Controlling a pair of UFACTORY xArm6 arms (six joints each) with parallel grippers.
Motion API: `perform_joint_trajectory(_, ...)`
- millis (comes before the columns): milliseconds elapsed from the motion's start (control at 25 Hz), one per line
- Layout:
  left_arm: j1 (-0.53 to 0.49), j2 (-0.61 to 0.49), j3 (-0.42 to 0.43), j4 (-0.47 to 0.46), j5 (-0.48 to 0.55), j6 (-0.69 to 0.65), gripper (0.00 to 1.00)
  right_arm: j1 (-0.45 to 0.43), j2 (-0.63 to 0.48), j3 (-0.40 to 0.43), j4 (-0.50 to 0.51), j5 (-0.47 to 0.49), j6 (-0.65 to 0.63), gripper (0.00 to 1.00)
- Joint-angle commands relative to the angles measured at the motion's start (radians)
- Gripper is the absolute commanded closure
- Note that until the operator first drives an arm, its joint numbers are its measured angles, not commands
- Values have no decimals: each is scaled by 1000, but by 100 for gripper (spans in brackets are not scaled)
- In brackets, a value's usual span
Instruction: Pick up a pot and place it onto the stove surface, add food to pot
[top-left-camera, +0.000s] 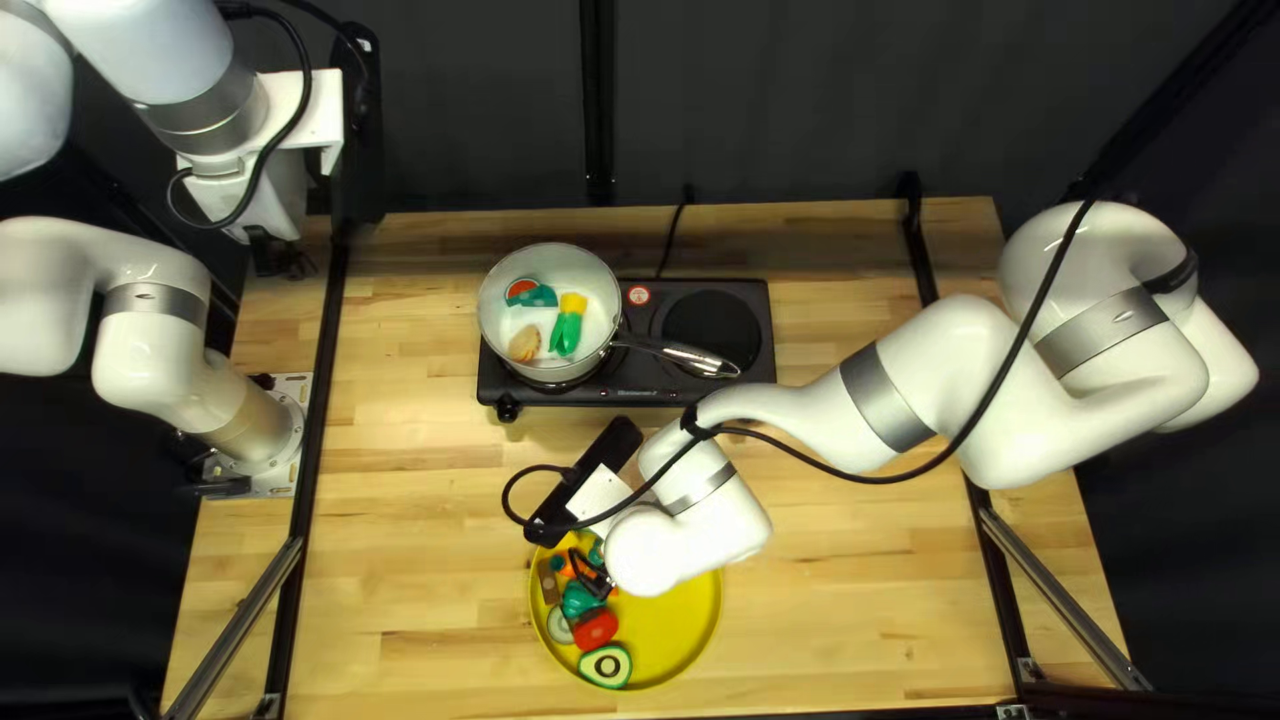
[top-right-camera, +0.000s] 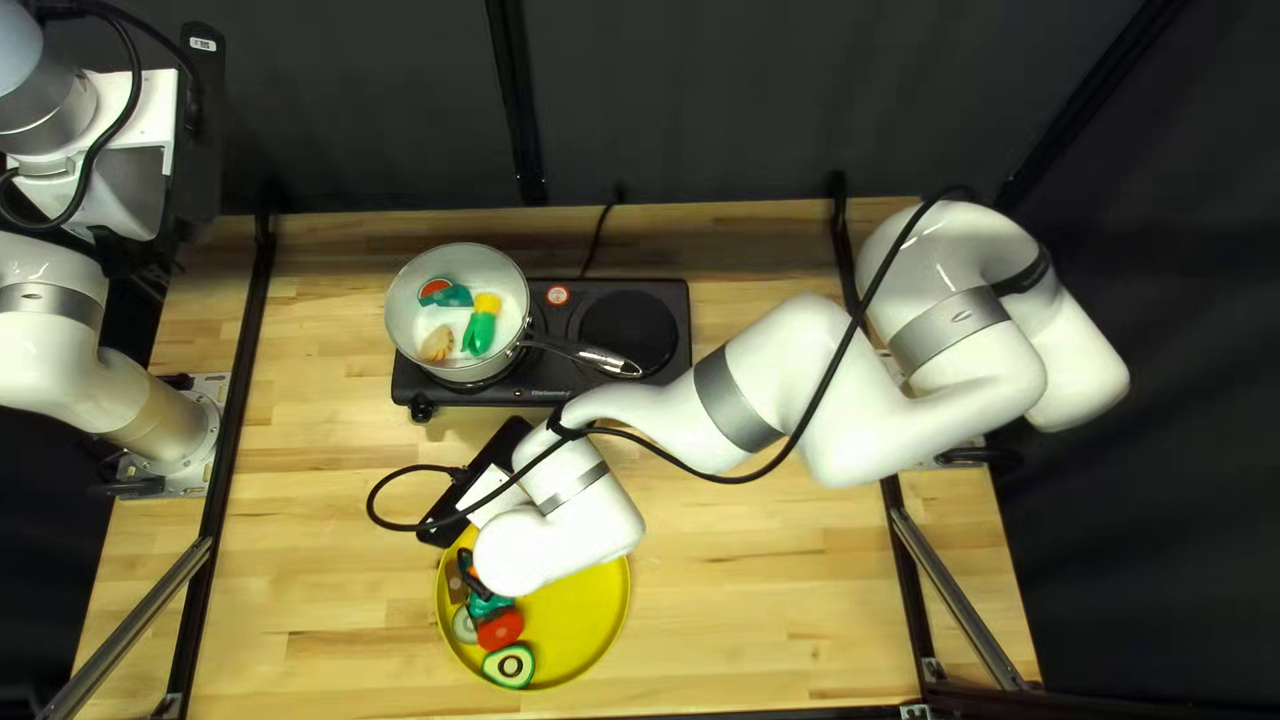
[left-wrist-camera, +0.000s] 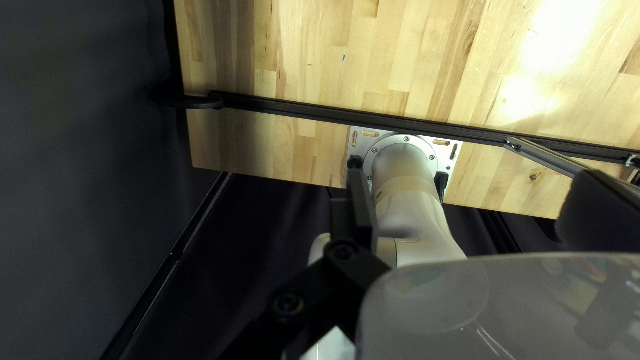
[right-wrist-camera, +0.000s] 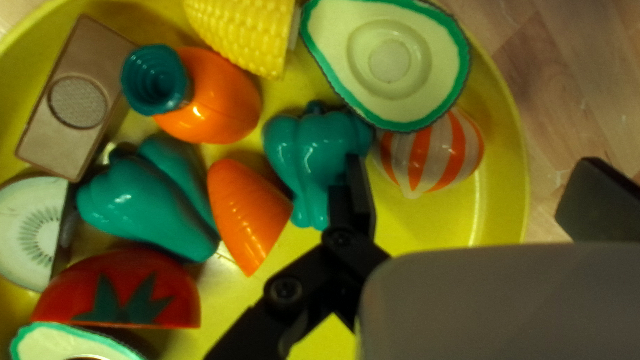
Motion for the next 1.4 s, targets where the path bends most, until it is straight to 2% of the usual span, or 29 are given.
perform_joint_trajectory(40,0,0,0,0,0,0,0,-3,-5,14,-3,-12,0,0)
perform_joint_trajectory(320,0,0,0,0,0,0,0,-9,-7,27,-8,-32,-3,1)
perform_joint_trajectory(360,0,0,0,0,0,0,0,-11,-8,29,-8,-35,-5,11)
perform_joint_trajectory(400,0,0,0,0,0,0,0,-11,-8,29,-8,-35,-5,53)
perform_joint_trajectory(440,0,0,0,0,0,0,0,-11,-8,29,-8,-35,-5,100)
perform_joint_trajectory(1400,0,0,0,0,0,0,0,-11,-8,29,-8,-35,-5,100)
